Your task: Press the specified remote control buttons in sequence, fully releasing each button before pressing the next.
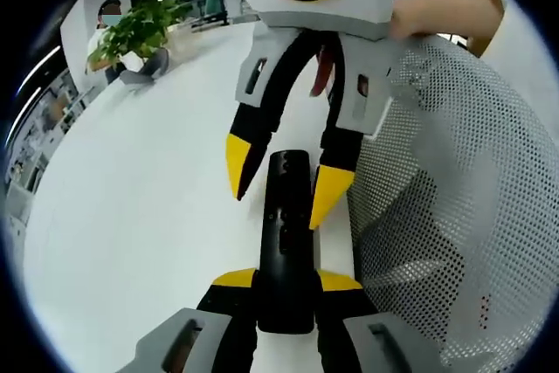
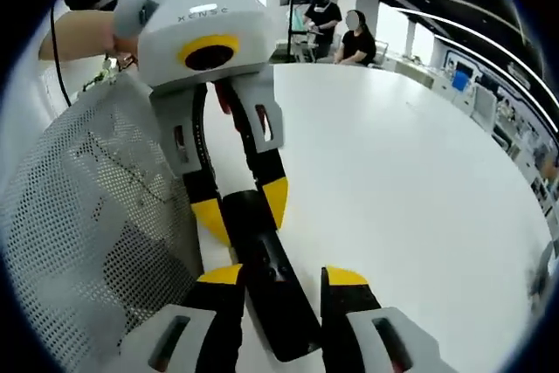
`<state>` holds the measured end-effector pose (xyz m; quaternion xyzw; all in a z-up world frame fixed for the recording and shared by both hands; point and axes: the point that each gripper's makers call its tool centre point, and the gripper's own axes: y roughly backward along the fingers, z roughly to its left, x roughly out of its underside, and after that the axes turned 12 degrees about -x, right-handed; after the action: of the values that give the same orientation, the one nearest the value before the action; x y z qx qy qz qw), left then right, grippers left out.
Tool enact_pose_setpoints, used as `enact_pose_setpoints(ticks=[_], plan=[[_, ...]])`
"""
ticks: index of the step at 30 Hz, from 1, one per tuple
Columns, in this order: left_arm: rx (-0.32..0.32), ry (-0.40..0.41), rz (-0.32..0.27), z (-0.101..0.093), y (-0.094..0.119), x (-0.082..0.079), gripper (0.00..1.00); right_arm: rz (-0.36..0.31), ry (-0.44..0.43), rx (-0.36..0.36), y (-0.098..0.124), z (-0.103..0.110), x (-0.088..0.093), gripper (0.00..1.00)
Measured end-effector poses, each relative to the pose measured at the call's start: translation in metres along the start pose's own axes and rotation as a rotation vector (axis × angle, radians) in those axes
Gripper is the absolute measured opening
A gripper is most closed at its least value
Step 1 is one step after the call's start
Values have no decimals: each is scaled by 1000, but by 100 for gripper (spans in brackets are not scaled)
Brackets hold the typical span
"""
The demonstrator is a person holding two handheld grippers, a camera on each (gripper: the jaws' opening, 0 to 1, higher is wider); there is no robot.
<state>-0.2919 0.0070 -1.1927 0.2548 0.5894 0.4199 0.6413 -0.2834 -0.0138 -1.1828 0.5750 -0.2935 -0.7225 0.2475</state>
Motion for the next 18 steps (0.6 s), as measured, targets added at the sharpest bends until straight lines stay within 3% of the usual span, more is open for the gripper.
enact_pose_setpoints(ticks=[2,3,4,5,6,9,12,16,18], plan=[[-1,0,8,0,0,0,23,8,-4,-12,-4,2,1,36],[-2,0,11,0,0,0,23,60,13,-31,-8,6,10,37],[-3,1,17,0,0,0,23,92,33,-43,-11,8,14,36],[-4,1,20,0,0,0,23,69,56,-8,-11,7,9,31],[-5,1,22,0,0,0,23,90,140,-55,-11,11,6,26],[-14,22,19,0,-1,1,24,102,114,-33,-10,7,6,23],[-38,32,-6,-1,0,1,24,140,163,-33,-10,9,8,21],[-86,134,-86,2,0,-1,25,153,151,-33,-11,10,8,20],[-102,170,-92,2,0,0,26,158,147,-40,-11,11,9,20]])
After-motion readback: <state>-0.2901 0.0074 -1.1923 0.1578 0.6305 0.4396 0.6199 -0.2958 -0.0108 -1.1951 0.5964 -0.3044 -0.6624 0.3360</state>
